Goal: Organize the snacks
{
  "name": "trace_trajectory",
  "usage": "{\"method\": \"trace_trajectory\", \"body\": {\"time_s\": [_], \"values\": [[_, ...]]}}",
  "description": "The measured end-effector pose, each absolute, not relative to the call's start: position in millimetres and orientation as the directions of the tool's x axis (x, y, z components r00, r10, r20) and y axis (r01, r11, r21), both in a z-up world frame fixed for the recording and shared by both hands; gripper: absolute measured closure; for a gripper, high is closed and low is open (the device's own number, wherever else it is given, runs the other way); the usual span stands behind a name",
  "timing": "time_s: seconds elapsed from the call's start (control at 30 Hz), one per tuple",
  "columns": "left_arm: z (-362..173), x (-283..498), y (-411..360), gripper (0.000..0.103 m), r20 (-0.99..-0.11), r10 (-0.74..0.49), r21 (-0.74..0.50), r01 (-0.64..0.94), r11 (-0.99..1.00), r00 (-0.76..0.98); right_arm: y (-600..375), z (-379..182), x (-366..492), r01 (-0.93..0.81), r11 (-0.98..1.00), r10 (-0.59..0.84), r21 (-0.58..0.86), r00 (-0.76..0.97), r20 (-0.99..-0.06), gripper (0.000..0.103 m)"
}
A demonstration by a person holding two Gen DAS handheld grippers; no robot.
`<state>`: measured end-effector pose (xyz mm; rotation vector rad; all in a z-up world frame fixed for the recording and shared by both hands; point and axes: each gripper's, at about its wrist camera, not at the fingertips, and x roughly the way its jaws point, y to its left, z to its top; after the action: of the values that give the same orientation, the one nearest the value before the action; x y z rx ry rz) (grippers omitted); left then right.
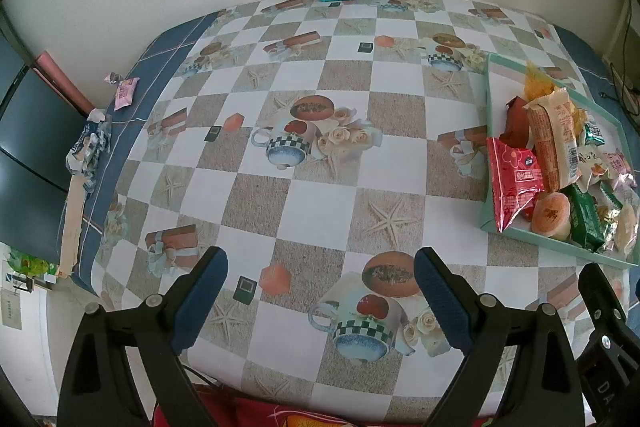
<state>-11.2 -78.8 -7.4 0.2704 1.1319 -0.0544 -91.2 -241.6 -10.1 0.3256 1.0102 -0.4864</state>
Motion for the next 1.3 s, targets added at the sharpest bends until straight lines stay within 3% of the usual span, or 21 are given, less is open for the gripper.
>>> {"method": "trace_trajectory", "body": {"time_s": [1.3], "values": [[-9.9,-10.8,-79.4,0.009,-0.909,0.079,0.174,0.201,0.964,0.409,-241.9,-11.2,-91.1,0.528,0.848,-0.234,0.038,0.439,-0.867,0.000]]}}
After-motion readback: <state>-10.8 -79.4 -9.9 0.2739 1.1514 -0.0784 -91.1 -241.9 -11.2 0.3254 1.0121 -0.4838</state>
